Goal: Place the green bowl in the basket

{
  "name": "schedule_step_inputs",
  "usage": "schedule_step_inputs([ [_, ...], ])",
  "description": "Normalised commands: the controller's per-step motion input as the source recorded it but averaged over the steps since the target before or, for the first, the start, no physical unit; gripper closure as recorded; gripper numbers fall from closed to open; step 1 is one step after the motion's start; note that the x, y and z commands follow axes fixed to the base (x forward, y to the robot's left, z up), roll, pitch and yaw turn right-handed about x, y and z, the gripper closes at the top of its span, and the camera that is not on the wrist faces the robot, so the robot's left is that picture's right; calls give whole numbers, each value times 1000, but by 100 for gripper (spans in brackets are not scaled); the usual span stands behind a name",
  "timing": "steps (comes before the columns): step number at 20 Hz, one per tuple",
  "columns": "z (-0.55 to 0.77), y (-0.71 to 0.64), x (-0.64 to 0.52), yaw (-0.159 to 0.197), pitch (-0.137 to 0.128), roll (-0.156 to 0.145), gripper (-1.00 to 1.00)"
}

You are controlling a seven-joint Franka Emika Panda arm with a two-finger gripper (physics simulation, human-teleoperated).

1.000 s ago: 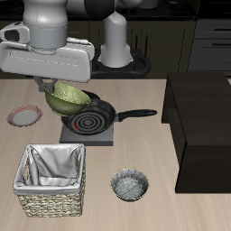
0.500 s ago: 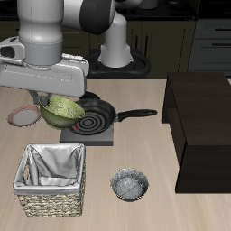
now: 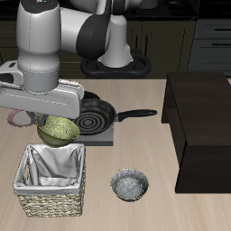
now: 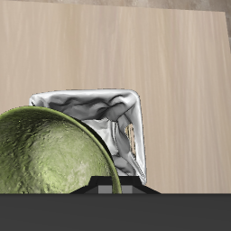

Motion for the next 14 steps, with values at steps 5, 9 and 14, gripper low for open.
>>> schedule_step_inputs([
  [5, -282, -112, 24, -8, 33, -16, 100],
  [9, -326, -55, 37, -7, 30, -25, 100],
  [14, -287, 77, 24, 42, 32, -6, 100],
])
